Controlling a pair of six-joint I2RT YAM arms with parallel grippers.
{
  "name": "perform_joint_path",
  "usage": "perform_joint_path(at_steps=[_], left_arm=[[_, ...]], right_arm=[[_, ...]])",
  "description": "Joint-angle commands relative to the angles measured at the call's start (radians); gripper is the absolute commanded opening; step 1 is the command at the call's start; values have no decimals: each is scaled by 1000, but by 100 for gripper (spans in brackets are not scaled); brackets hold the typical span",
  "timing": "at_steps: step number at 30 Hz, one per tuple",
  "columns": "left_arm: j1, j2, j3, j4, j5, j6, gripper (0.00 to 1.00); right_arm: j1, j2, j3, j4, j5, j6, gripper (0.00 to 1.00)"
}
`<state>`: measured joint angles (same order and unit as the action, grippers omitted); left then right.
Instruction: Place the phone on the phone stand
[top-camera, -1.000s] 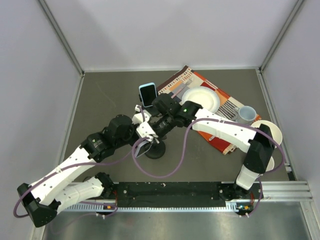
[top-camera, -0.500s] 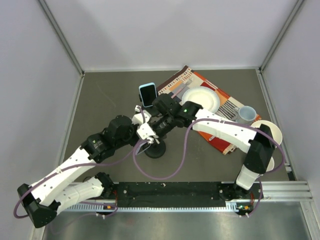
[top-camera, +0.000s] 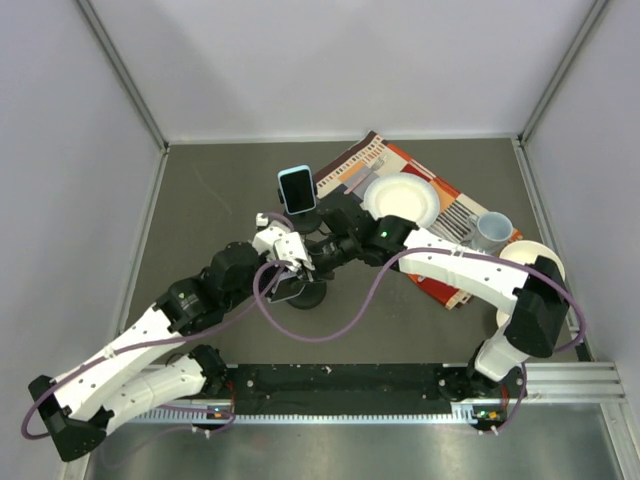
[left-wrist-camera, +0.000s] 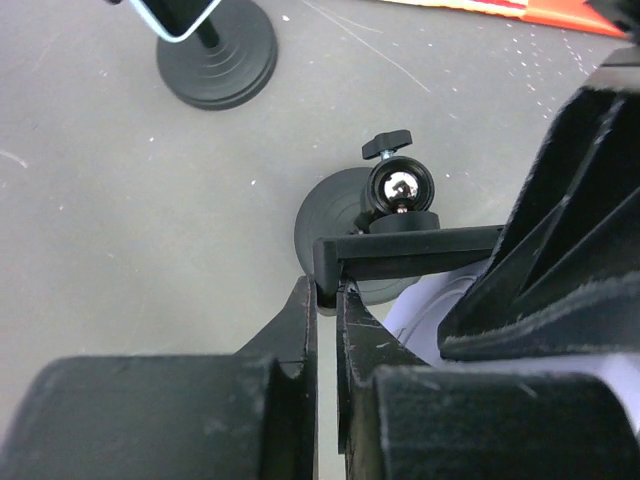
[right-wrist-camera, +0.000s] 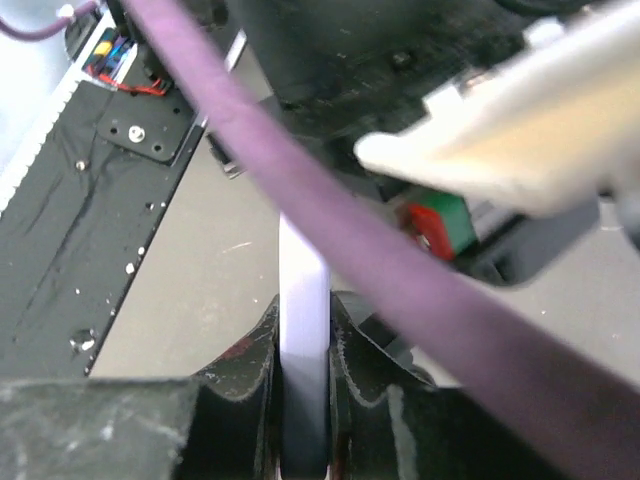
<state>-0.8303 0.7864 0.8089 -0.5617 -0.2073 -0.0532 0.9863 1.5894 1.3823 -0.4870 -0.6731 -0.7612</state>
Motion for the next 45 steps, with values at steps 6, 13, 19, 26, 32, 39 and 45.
perform_joint_path(at_steps=[6,13,19,26,32,39,45], left_arm=[[-23,-162,-8,120,-282,-10,0],[-23,-171,3,88,-507,-126,0],[-68,-121,41,-16,-799,-301,0],[-165,-79,108,-121,-843,-413,0],[-181,-82,92,-93,-663,-350,0],[-184,37,183,-251,-481,-430,0],[-184,117,222,-323,-416,-528,0]], right_arm=[[-107,-2,-95,-131,389,440,0],[-121,-63,-152,-265,587,563,0],[-124,-88,-109,-386,857,681,0],[-146,-40,-30,-406,964,752,0],[-153,83,64,-444,1046,784,0],[-124,142,64,-447,1118,732,0],[-61,167,98,-440,1133,712,0]])
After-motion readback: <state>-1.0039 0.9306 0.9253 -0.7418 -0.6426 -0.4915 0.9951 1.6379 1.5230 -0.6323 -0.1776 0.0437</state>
